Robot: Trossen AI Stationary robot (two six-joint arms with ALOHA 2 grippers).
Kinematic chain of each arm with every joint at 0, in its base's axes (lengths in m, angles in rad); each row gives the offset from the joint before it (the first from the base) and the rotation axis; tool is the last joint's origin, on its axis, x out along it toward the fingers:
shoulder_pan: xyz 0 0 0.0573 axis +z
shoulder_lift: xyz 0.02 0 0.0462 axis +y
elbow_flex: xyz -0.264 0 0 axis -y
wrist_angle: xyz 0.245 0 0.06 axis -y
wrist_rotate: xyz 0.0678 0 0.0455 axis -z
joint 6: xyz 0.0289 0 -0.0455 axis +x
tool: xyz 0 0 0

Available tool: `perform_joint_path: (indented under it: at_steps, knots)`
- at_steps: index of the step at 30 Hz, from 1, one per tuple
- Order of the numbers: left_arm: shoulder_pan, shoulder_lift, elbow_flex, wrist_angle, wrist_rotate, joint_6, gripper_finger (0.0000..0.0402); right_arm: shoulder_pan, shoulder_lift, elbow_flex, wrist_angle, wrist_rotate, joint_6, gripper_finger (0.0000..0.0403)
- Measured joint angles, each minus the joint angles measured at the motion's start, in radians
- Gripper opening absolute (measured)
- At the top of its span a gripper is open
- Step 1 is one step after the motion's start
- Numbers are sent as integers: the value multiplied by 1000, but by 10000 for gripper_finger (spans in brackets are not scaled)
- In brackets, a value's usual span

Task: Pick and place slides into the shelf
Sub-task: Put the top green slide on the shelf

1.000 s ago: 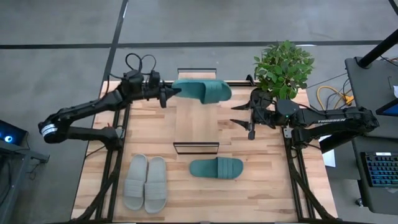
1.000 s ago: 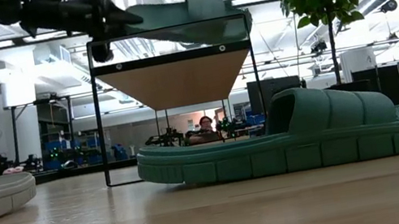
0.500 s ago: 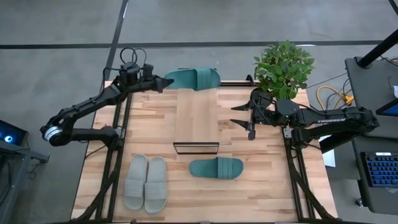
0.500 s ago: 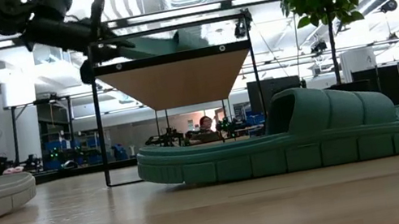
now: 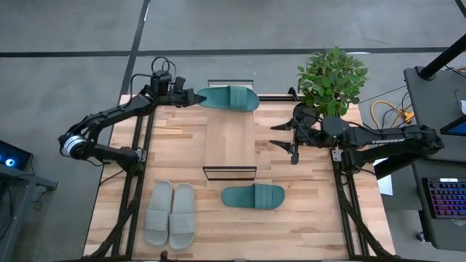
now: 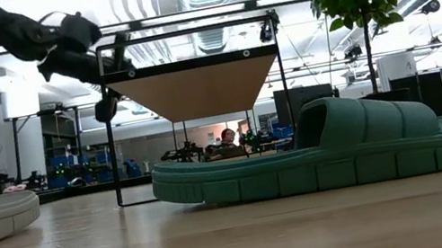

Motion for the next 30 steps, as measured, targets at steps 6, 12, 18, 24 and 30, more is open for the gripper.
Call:
perform_joint_path:
  at_steps: [6, 12, 18, 24, 30]
  knots:
    - [45, 41, 0, 26, 25, -27, 42, 0, 0, 0, -22, -2, 29, 203]
    - [59, 44, 0, 24, 36, -23, 95, 0, 0, 0, -26, -2, 33, 203]
    - [80, 31, 0, 22, 33, -20, 219, 0, 0, 0, -26, -2, 38, 203]
    - [101, 27, 0, 1, 49, 59, 286, 0, 0, 0, -26, -6, 60, 203]
    - [119, 19, -1, -78, 52, 92, 294, 0, 0, 0, -26, -6, 59, 203]
